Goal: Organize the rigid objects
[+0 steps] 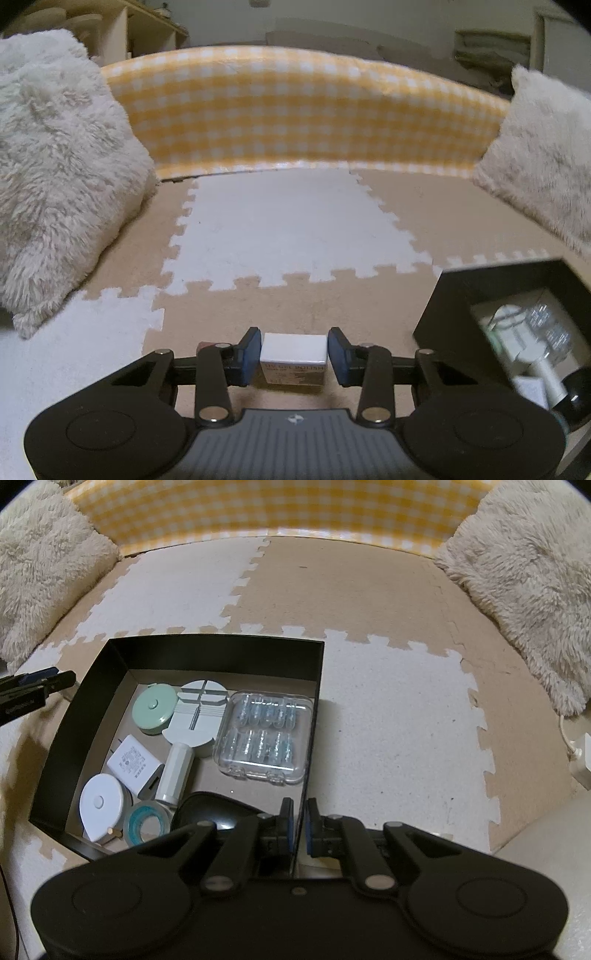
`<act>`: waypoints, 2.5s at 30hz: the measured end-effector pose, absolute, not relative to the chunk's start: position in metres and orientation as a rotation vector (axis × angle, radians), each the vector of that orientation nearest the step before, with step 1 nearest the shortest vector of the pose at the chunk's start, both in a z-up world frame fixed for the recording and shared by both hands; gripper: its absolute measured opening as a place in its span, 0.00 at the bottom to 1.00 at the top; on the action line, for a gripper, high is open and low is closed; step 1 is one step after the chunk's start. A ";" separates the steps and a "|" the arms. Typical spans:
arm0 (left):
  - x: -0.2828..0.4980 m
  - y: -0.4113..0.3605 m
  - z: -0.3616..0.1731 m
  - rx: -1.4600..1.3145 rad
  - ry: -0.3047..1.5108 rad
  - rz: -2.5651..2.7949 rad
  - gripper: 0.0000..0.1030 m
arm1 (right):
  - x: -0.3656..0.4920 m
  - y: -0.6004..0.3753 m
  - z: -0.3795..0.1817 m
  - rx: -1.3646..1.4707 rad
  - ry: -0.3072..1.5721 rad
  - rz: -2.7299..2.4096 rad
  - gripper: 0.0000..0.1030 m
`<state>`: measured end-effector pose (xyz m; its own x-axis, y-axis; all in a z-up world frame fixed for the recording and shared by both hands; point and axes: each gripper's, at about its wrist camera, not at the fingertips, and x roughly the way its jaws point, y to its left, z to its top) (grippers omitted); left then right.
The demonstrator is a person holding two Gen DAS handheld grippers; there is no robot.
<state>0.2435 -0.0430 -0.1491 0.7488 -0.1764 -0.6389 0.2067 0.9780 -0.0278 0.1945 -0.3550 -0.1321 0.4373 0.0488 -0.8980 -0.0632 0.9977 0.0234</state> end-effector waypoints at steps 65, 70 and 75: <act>0.160 -0.151 -0.088 0.048 0.884 -0.487 1.00 | 0.181 -0.354 -0.119 -0.007 1.092 0.051 0.08; 0.157 -0.145 -0.088 0.032 0.885 -0.452 1.00 | 0.173 -0.350 -0.109 -0.007 1.066 0.053 0.16; 0.151 -0.136 -0.081 0.017 0.870 -0.409 1.00 | 0.161 -0.347 -0.093 -0.019 1.024 0.025 0.41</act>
<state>0.1512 -0.1358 -0.0814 0.5723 -0.3414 -0.7456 0.3554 0.9226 -0.1497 0.1612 -0.3471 -0.0927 0.5200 0.0125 -0.8541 -0.0299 0.9995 -0.0036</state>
